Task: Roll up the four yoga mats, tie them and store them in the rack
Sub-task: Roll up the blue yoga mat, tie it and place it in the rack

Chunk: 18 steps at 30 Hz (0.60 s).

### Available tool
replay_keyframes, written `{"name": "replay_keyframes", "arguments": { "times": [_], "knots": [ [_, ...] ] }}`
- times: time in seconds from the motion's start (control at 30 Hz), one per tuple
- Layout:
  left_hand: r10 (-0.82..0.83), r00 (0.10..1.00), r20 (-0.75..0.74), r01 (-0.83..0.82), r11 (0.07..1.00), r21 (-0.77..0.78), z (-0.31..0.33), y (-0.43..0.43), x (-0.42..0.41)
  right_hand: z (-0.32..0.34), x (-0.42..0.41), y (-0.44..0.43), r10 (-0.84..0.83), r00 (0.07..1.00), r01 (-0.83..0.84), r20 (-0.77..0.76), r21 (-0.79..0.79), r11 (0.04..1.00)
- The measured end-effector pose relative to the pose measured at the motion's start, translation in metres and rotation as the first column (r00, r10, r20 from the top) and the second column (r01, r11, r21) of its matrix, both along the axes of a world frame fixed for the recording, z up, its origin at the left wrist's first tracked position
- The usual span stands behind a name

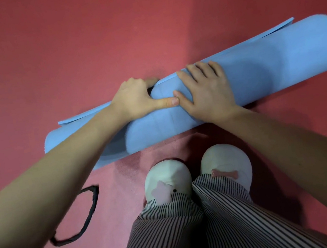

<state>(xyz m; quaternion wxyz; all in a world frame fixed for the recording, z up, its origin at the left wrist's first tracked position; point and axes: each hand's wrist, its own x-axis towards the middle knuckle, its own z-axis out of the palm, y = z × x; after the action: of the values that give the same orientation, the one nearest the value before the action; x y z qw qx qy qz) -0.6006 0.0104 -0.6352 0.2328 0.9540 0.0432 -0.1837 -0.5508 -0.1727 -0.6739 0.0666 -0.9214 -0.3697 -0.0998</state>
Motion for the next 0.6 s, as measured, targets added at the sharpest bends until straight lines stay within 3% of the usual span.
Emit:
{"name": "replay_keyframes", "arguments": {
  "times": [0.13, 0.23, 0.3, 0.4, 0.47, 0.53, 0.6],
  "knots": [
    [-0.195, 0.964, -0.182, 0.222, 0.964, 0.145, 0.026, -0.001, 0.028, -0.004, -0.014, -0.009, 0.004, 0.998, -0.007, 0.058, 0.057, 0.998],
    [-0.155, 0.954, -0.257, 0.111, 0.978, -0.175, 0.029, -0.029, 0.051, -0.002, -0.017, -0.011, -0.010, 0.999, 0.006, 0.037, 0.108, 0.994],
    [-0.199, 0.940, -0.278, 0.134, 0.962, -0.236, 0.018, -0.053, 0.047, -0.003, -0.019, -0.012, 0.000, 1.000, -0.002, 0.021, 0.103, 0.995],
    [-0.135, 0.976, -0.173, 0.104, 0.978, -0.181, 0.003, -0.066, 0.027, -0.004, -0.031, -0.025, 0.056, 0.998, -0.052, -0.039, 0.106, 0.993],
    [-0.087, 0.994, -0.065, 0.077, 0.986, -0.147, 0.004, -0.070, 0.017, -0.005, -0.039, -0.039, 0.092, 0.987, -0.060, -0.132, 0.226, 0.972],
    [-0.085, 0.996, -0.033, 0.081, 0.991, -0.102, 0.005, -0.075, 0.012, -0.003, -0.048, -0.054, 0.008, 0.975, 0.084, -0.223, 0.403, 0.911],
    [-0.077, 0.996, -0.045, 0.074, 0.995, -0.066, 0.008, -0.078, 0.013, 0.001, -0.063, -0.063, -0.268, 0.896, 0.422, -0.354, 0.492, 0.761]
  ]
}}
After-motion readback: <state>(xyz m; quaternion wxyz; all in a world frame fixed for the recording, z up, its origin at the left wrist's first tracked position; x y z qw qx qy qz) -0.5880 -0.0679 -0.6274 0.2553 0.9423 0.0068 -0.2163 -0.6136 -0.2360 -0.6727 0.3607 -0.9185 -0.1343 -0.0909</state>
